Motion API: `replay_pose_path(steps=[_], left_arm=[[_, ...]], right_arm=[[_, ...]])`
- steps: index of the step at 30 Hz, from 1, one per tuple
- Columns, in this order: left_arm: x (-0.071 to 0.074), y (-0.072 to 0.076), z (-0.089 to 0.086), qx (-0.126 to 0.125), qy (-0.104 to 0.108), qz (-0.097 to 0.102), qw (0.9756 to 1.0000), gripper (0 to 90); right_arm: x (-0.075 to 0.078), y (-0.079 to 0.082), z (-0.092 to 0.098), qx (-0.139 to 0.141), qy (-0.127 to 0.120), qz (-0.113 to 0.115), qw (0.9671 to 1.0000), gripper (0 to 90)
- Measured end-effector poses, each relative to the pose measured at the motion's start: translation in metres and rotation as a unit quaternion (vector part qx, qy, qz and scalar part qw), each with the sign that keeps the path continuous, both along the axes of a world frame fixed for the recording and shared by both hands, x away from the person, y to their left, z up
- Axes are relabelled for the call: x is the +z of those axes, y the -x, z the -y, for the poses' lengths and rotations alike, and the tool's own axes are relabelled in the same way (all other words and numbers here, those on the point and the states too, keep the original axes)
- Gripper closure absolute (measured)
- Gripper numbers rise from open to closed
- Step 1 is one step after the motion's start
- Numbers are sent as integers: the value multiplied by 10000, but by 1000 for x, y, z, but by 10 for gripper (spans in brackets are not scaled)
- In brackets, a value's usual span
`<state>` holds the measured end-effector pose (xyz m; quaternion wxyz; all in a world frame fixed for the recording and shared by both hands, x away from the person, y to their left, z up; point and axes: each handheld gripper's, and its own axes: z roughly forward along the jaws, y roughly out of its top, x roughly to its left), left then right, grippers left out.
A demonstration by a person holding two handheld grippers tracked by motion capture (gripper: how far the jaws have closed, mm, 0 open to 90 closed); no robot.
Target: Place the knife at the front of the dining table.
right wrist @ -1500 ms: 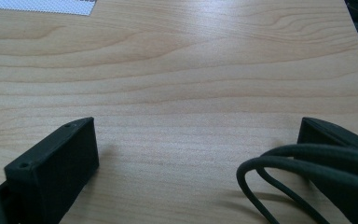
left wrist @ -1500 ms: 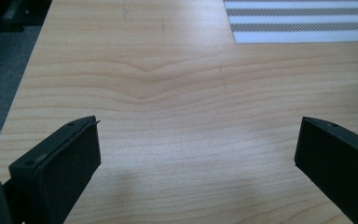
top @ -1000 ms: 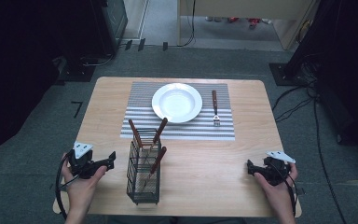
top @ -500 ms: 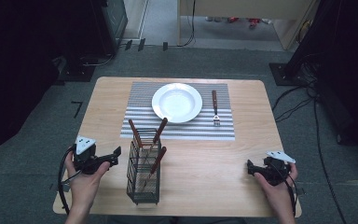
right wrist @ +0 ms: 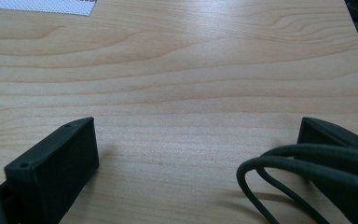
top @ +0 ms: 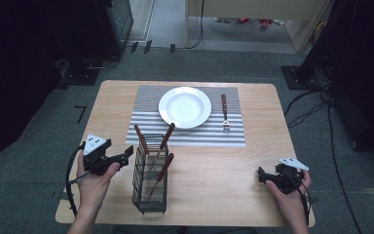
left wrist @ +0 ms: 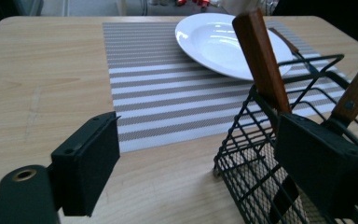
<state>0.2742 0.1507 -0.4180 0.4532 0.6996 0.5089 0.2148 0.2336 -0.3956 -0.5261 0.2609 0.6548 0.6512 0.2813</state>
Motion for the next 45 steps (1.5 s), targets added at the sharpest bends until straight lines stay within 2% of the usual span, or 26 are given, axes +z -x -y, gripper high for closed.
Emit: replay_pose_path(steps=[2,4,9,15,19,27,32,33,37,39,42,45], left_arm=[[2,-3,-1,-138,164,21,9998,179],[3,-7,-2,-226,296,54,9993,284],[4,-15,-3,-531,620,68,9966,373],[5,-26,-1,-997,941,-13,9906,435],[4,-34,-1,-1222,1108,-78,9863,437],[-1,-47,4,-1497,1272,-273,9801,430],[2,-49,6,-1610,1375,-197,9771,497],[3,-48,7,-1626,1359,-193,9771,523],[5,-44,8,-1681,1209,-93,9783,528],[8,-41,8,-1713,1242,-29,9773,529],[10,-39,6,-1793,1345,70,9745,526],[10,-41,7,-1781,1284,24,9756,524]], right_arm=[[0,0,0,-1,-2,0,10000,0],[0,0,0,-1,-1,0,10000,0],[0,0,0,-2,-3,1,10000,0],[0,0,0,1,0,4,10000,0],[0,0,0,1,0,4,10000,0],[0,0,0,5,3,5,10000,0],[0,0,0,4,3,5,10000,0],[0,0,0,4,3,5,10000,0],[0,0,0,4,3,5,10000,0],[0,0,0,4,2,5,10000,0],[0,0,0,4,2,6,10000,0],[0,0,0,4,3,5,10000,0]])
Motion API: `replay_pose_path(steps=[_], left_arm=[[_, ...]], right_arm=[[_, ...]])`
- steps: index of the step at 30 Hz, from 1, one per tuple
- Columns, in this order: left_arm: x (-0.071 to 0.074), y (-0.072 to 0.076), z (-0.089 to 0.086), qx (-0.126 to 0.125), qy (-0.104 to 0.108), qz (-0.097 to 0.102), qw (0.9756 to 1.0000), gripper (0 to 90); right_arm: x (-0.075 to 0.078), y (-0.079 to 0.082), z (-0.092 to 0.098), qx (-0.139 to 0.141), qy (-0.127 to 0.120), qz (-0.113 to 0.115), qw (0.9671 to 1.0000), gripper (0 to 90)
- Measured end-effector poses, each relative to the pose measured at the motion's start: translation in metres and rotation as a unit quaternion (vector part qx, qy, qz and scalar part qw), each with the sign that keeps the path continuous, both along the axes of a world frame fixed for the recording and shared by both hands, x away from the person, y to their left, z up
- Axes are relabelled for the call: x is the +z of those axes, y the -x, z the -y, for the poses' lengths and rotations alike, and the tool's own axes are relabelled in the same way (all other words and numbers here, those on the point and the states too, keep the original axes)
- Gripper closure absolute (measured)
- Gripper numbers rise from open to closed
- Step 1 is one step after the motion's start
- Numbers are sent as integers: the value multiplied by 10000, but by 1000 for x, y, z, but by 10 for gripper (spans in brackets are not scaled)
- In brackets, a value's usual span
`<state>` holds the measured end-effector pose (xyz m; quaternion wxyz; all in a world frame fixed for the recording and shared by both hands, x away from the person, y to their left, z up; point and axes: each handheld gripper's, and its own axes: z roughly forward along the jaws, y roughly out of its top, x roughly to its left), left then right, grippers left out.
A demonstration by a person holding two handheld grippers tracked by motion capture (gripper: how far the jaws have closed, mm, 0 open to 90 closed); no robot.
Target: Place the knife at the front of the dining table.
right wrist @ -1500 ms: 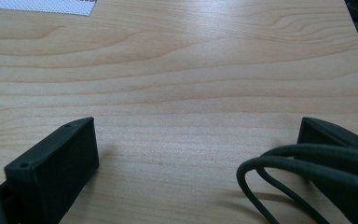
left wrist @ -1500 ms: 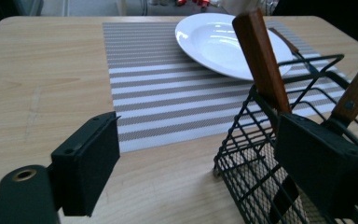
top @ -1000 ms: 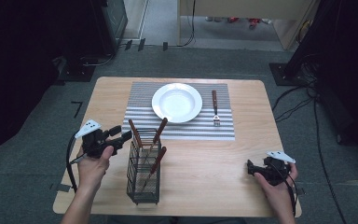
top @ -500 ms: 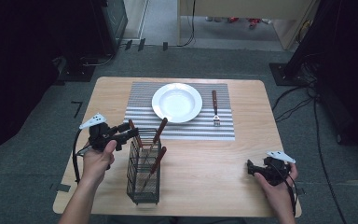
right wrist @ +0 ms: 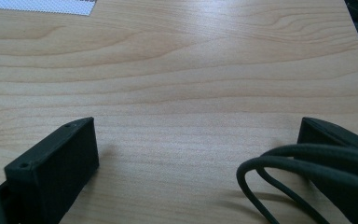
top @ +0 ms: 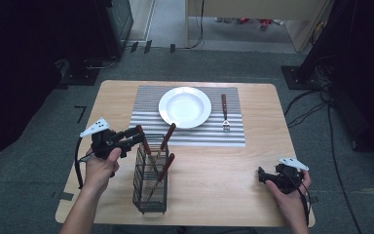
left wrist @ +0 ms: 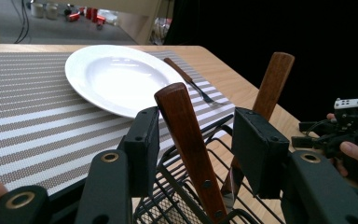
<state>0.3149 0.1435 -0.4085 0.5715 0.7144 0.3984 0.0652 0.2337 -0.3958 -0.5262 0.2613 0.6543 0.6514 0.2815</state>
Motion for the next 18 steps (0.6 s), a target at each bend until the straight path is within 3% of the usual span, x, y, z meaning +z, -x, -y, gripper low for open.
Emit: replay_pose_path(steps=[8,13,18], left_arm=[[2,3,9,-61,-108,83,9999,527],[7,5,18,76,-264,-16,9996,525],[13,12,33,209,-626,145,9977,554]], right_arm=[[0,0,0,-1,1,0,10000,0],[0,0,0,0,0,0,10000,0],[0,0,0,-1,0,1,10000,0]])
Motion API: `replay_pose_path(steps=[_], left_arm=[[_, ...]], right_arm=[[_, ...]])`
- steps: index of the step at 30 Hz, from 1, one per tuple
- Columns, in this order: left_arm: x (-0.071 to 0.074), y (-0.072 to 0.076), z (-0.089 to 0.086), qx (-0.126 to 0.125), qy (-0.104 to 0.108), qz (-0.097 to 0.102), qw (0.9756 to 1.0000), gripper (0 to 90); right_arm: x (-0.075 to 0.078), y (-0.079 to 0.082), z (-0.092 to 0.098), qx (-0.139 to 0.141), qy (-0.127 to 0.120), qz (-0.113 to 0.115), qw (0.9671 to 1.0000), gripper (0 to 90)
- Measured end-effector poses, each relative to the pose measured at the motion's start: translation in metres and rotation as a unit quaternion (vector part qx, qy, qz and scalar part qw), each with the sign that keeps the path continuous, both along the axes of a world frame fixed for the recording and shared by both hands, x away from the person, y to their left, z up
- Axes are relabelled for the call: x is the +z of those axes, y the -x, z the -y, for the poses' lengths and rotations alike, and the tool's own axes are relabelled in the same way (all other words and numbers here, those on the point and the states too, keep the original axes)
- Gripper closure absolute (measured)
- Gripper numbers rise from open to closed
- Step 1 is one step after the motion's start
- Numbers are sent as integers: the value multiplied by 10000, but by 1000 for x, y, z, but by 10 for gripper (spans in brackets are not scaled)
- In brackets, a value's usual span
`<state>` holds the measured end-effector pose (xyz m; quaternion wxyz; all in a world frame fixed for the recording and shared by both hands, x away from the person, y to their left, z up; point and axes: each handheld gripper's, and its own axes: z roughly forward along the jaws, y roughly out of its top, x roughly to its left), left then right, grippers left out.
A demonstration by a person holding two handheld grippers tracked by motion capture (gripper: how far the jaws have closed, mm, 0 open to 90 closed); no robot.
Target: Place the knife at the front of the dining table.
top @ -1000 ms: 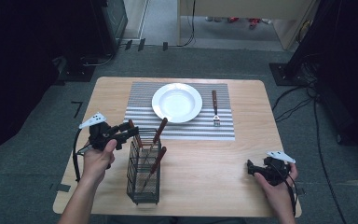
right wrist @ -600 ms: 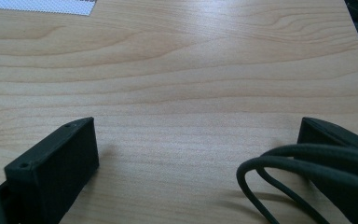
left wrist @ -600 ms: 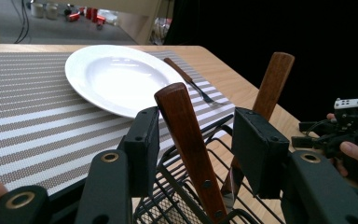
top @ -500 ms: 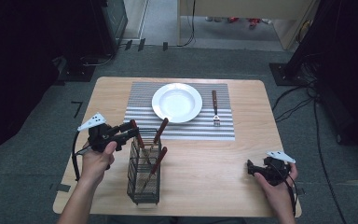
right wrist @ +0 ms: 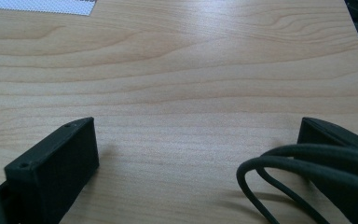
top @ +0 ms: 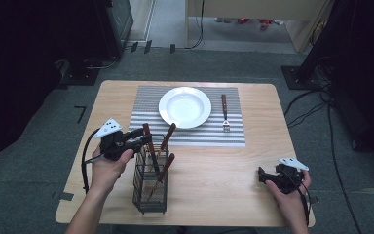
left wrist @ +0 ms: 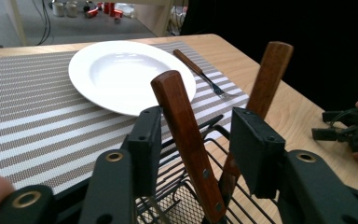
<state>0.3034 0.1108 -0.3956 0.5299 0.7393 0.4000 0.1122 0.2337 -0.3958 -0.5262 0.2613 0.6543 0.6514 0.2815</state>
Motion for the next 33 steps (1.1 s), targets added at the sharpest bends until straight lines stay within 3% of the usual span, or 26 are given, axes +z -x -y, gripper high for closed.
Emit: replay_pose_path(steps=[4,10,16,18,24,33], left_arm=[[0,-2,7,305,-294,-23,9991,571],[-1,-4,11,515,-473,-35,9975,639],[1,-1,9,541,-376,1,9978,677],[3,2,9,485,-251,16,9985,689],[17,14,12,300,-4,204,9993,748],[38,26,13,159,136,448,9988,769]], right_arm=[[0,0,0,0,-1,0,10000,0],[0,0,0,1,0,0,10000,0],[0,0,0,1,-1,0,10000,0],[0,0,0,0,-1,0,10000,0],[0,0,0,0,-1,0,10000,0],[0,0,0,-1,-1,0,10000,0]])
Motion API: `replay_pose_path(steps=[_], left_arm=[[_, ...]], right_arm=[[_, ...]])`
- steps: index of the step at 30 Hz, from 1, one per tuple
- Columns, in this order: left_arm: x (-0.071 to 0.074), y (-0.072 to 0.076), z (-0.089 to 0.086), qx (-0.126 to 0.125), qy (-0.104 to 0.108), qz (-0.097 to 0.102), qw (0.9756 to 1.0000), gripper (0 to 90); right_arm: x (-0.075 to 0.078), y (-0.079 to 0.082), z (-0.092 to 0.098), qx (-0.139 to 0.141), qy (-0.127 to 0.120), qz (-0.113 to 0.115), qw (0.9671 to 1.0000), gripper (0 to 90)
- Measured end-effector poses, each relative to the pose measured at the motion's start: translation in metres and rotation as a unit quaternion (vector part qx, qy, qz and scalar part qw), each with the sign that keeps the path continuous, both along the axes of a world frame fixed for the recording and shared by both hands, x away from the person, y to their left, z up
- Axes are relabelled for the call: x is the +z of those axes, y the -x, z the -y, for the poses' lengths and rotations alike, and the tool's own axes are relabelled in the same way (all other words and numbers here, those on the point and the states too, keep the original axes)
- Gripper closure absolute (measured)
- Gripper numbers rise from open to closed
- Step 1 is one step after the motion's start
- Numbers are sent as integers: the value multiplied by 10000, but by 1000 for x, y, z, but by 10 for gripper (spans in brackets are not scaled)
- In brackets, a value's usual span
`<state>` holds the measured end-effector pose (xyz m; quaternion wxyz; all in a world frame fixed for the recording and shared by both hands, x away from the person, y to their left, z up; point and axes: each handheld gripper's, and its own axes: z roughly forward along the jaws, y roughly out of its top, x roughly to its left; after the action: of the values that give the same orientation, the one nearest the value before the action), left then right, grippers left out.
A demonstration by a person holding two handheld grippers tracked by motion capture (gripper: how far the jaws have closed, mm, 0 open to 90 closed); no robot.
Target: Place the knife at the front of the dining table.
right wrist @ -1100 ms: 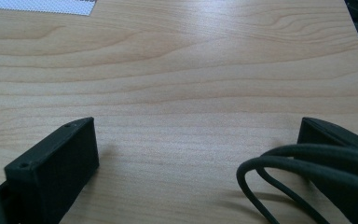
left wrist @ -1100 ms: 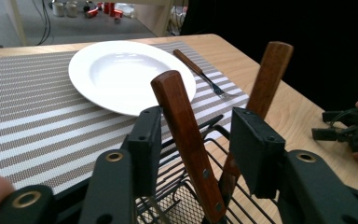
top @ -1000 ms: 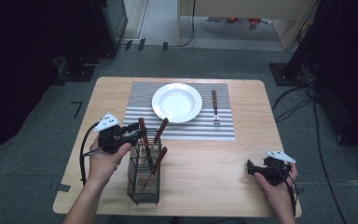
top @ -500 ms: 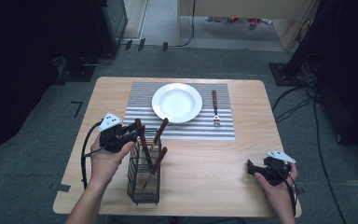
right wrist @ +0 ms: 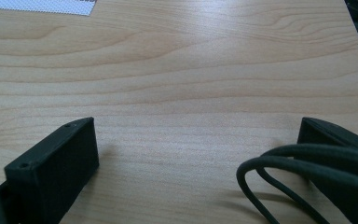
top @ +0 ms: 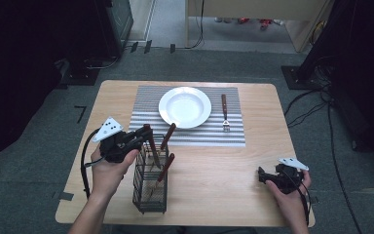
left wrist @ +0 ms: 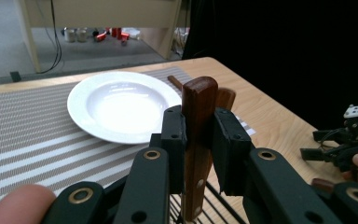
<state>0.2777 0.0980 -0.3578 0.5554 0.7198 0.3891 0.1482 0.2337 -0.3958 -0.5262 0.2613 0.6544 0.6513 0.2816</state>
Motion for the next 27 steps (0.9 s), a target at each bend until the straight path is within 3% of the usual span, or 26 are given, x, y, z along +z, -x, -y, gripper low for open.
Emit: replay_pose_path(steps=[8,16,21,27], left_arm=[[22,8,-3,23,147,311,9994,769],[42,14,-11,182,304,636,9973,770],[55,18,-14,249,411,860,9951,770],[70,20,-15,460,470,1227,9903,770]], right_arm=[[0,0,0,-4,-5,3,10000,0],[0,0,0,3,1,2,10000,0],[0,0,0,2,3,3,10000,0],[0,0,0,0,0,6,10000,0]])
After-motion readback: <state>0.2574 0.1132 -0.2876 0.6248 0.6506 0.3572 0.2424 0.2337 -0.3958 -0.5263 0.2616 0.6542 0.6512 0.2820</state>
